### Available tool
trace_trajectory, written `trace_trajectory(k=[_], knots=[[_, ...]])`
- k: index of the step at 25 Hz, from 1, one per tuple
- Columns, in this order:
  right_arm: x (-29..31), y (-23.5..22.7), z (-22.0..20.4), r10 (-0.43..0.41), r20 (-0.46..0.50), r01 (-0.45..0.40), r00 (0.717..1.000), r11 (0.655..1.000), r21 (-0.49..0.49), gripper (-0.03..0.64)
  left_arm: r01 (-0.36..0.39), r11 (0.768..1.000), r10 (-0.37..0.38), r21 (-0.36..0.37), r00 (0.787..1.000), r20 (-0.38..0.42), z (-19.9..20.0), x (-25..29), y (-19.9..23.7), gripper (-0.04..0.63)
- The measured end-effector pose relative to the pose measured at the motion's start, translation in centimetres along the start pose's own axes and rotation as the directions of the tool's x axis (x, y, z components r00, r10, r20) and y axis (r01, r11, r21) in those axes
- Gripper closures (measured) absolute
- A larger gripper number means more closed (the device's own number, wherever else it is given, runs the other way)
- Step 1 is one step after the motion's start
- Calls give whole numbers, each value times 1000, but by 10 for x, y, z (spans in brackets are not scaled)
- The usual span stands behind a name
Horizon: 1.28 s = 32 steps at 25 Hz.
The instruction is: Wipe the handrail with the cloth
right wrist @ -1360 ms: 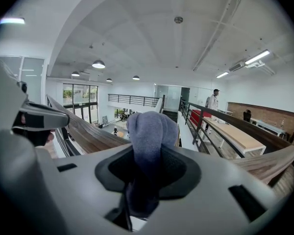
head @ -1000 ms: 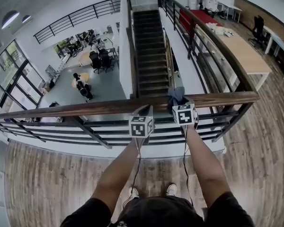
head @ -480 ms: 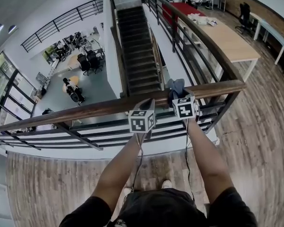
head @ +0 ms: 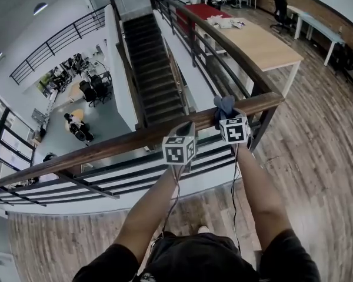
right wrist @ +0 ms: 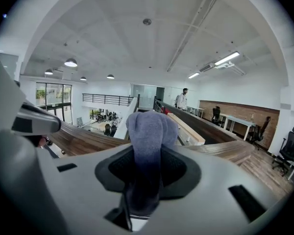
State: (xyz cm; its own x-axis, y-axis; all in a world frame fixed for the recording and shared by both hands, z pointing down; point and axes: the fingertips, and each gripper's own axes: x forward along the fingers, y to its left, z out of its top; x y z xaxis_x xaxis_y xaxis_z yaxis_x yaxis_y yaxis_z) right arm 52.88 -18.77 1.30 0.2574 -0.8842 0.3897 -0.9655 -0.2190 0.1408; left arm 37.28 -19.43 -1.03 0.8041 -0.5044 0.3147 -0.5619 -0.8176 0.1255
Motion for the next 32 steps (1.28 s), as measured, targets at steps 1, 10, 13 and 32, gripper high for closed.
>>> trace_trajectory(k=[1, 10, 13, 32], knots=[[0, -15, -3, -16, -2, 16, 1000, 1000, 6, 499, 15, 1000, -15, 7, 1000, -4, 0, 8, -9, 597], [2, -113, -20, -141, -42, 144, 989, 987, 65, 499, 135, 991, -136, -3, 990, -33, -12, 60, -85, 597], [3, -149, -21, -192, -67, 195, 979, 980, 43, 500, 169, 986, -168, 10, 985, -41, -13, 76, -108, 597], [-1, -220, -27, -354, -36, 355, 935, 933, 56, 502, 234, 971, -234, 44, 972, 3, -25, 72, -100, 597]])
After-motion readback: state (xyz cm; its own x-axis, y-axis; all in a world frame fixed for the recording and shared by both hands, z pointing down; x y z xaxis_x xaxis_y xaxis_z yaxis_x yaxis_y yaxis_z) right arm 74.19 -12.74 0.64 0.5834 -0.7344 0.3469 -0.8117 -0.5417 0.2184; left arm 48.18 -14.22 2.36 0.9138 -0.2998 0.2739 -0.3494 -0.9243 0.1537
